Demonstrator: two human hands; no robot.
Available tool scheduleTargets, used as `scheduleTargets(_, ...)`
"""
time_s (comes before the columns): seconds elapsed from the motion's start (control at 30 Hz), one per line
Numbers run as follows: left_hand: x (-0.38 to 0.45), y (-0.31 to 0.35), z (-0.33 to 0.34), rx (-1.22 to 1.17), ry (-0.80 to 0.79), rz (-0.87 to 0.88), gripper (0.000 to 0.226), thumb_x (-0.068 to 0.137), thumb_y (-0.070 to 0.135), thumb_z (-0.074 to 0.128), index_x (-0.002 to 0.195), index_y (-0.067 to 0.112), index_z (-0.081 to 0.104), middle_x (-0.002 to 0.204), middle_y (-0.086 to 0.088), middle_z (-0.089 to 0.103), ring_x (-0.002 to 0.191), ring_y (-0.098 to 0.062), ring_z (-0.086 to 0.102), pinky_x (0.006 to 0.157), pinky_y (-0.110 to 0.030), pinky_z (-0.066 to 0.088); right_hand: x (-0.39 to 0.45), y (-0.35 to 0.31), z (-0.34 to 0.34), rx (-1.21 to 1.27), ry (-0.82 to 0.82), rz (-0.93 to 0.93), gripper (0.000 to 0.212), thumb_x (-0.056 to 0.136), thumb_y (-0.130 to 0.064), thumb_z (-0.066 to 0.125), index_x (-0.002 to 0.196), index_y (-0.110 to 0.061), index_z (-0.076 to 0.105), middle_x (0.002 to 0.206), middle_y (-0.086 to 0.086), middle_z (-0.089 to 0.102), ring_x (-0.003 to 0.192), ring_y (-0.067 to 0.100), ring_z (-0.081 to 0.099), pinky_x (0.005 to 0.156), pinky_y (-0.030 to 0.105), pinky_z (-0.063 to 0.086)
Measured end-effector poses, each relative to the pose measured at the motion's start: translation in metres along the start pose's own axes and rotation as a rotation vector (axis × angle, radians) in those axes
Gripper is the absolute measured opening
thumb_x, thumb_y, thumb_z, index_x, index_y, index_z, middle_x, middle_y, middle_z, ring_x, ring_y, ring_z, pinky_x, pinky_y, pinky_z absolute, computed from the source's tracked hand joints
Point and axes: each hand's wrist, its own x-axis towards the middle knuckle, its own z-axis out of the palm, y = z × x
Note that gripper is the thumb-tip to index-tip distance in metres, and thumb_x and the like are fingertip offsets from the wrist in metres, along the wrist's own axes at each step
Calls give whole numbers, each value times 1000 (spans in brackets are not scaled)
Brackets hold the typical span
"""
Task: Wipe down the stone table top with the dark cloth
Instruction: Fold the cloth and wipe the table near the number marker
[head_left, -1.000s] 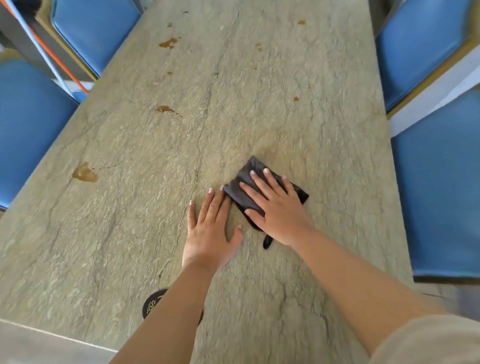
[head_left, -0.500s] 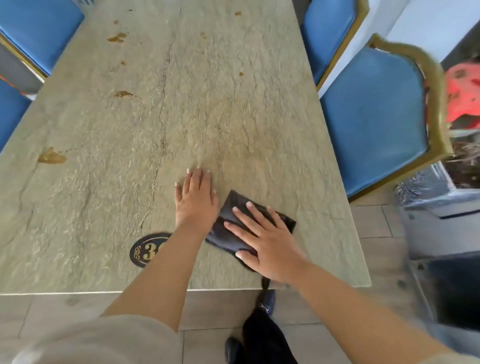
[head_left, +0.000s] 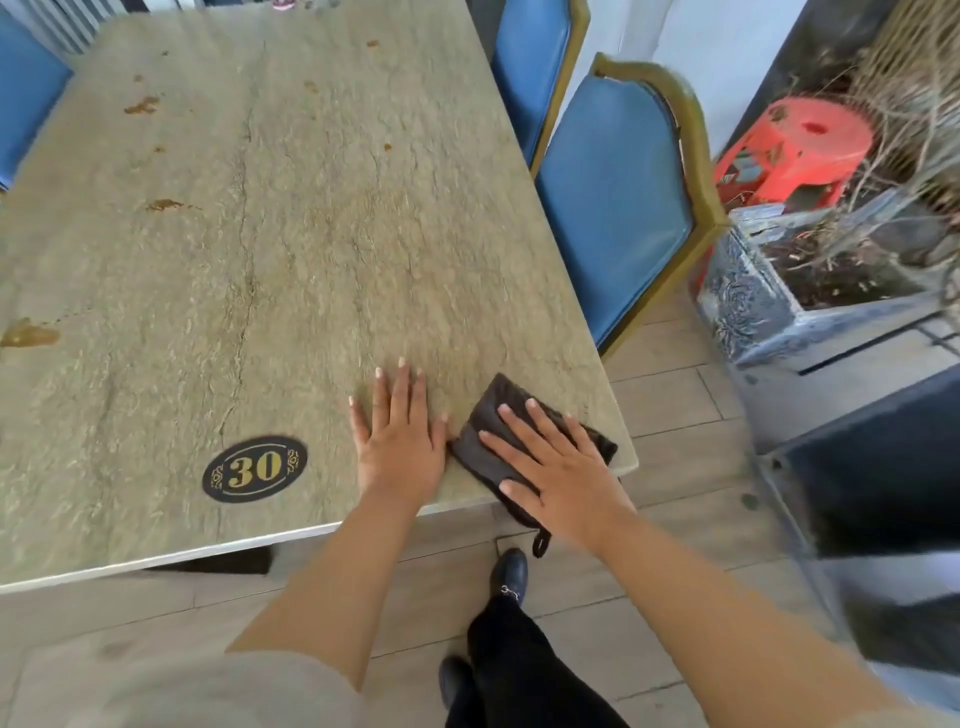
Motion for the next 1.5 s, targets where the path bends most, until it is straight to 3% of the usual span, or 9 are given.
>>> scheduleTargets(0.13, -1, 2, 0, 12, 11, -9, 63, 99, 46, 11, 155, 23, -6, 162, 4, -15, 149, -22, -16, 118, -54, -9, -4, 45, -6, 2, -38, 111, 59, 93, -60, -8, 149, -44, -6, 160, -9, -7, 147, 19, -10, 120, 47, 6)
scheduleTargets(0.3, -2, 6, 0, 21, 17, -24, 64, 97, 46, 8, 154, 24, -10, 162, 5, -17, 148, -21, -19, 118, -53, -10, 56, 40, -22, 107, -91, 466, 61, 98, -55, 7, 150, -32, -14, 158, 2, -23, 144, 28, -23, 116, 55, -10)
scheduleTargets(0.37, 0, 11, -3, -41, 41, -55, 61, 99, 40, 21, 155, 23, 3, 163, 6, -6, 149, -21, -12, 119, -52, -9, 63, 21, -19, 67, -81, 378, 63, 97, -56, 9, 151, -29, -11, 159, 5, -20, 144, 33, -22, 115, 57, -10)
scheduleTargets(0.47, 14, 21, -10, -117, 96, -106, 54, 98, 25, 34, 152, 24, 24, 162, 8, 13, 150, -20, 3, 120, -51, -1, 50, 23, -8, 0, -8, -31, 62, 95, -60, 18, 152, -37, 10, 162, -1, 2, 148, 29, -5, 117, 58, 6)
scheduleTargets(0.57, 46, 29, -17, -152, 107, -106, 53, 98, 20, 34, 151, 26, 28, 161, 11, 15, 149, -18, 5, 120, -52, 0, 66, 66, -11, 3, -3, -243, 56, 96, -60, 23, 149, -46, 15, 161, -9, 6, 149, 21, -3, 118, 49, 1)
scheduleTargets(0.73, 82, 41, -14, -145, 110, -204, 56, 99, 29, 23, 154, 32, 11, 163, 11, 1, 149, -14, -9, 119, -50, -9, 138, 106, -27, -5, 1, -111, 55, 96, -60, 17, 149, -47, 9, 161, -7, 6, 149, 23, 3, 117, 52, 11)
scheduleTargets(1.07, 84, 46, -8, -124, 169, -259, 57, 96, 35, 21, 153, 34, 16, 162, 13, 3, 149, -8, -10, 121, -43, -8, 318, 120, -60, 86, -166, 197, 60, 95, -62, 13, 149, -44, -8, 159, -5, -21, 144, 30, -23, 113, 58, -8)
scheduleTargets(1.33, 83, 46, -7, -206, 231, -371, 72, 89, 41, 20, 154, 11, 13, 163, -3, 6, 150, -17, -4, 122, -36, -3, 263, 98, -48, -25, -155, -442, 61, 91, -66, 12, 148, -48, 0, 160, -13, -12, 146, 21, -18, 116, 54, -7)
scheduleTargets(1.5, 84, 45, -7, -201, 241, -352, 68, 92, 39, 23, 154, 12, 14, 163, -2, 5, 150, -17, -4, 122, -35, -4, 231, 150, -49, -18, -109, -125, 57, 92, -64, 7, 147, -50, -6, 159, -14, -16, 146, 18, -18, 117, 52, -4)
